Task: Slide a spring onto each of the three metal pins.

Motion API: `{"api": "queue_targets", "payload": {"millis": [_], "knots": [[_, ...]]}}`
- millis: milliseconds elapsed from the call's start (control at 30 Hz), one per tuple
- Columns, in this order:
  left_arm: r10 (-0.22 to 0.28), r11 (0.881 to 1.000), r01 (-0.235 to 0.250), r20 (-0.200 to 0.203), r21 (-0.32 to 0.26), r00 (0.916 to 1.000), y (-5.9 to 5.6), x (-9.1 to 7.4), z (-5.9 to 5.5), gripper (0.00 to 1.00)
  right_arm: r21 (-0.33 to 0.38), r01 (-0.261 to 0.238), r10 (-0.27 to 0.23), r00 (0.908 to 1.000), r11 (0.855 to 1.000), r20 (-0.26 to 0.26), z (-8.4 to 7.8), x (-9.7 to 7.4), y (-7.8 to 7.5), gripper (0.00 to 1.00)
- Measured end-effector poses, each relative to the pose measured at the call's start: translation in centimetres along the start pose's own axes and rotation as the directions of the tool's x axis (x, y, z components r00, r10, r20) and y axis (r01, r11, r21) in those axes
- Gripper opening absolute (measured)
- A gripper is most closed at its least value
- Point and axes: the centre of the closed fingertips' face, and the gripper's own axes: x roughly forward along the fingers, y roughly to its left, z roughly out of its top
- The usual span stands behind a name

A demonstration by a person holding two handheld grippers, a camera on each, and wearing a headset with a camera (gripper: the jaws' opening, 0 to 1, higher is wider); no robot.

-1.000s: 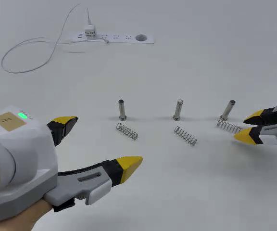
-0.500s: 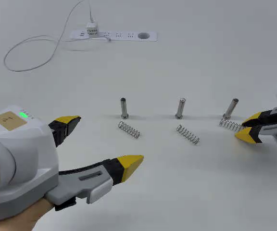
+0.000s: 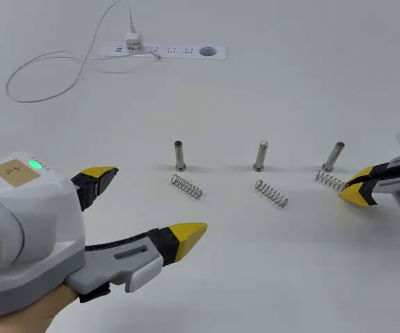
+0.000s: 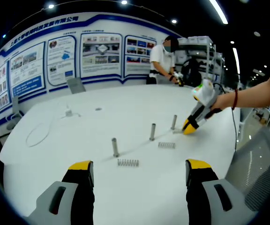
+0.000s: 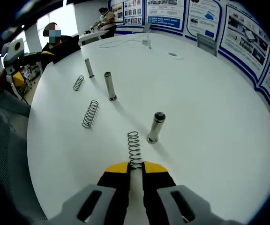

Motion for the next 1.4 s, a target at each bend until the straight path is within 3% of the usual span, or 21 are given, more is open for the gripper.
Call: {"api": "queue_targets", "payload": {"millis": [300,400,633,967,1100,1400], "knots": [[-0.003,1.000,0.003,0.005,0.001,1.0000,0.4,-0.1,0.2,0.78,-0.045,0.025,-0.026,0.9996,0.999,-0.014,0.1,-0.3,-0.2,0.10],[-0.007,1.000,0.007,0.006,0.014,1.0000,0.6,-0.1,0.4,0.78,-0.049,0.024,-0.024,0.9997,0.999,-0.010,0.3,-0.7,0.2,0.10],[-0.036,0.999,0.036,0.000,0.034,0.9993,0.2,0.2,0.3,0.77,-0.146,0.015,-0.020,0.9994,0.989,-0.028,1.0,-1.9,1.7,0.10],[-0.149,0.984,0.151,-0.022,0.090,0.9885,-1.9,0.8,0.3,0.70,-0.229,-0.079,0.081,0.9967,0.970,-0.002,3.0,-3.3,5.4,0.10],[-0.196,0.974,0.200,-0.049,0.104,0.9794,-2.9,1.1,-0.1,0.66,-0.266,-0.117,0.120,0.9928,0.957,-0.006,3.6,-3.6,7.0,0.10],[-0.256,0.958,0.260,-0.049,0.116,0.9654,-4.3,1.6,-0.1,0.62,-0.335,-0.183,0.195,0.9807,0.924,0.004,5.1,-4.3,9.9,0.11]]}}
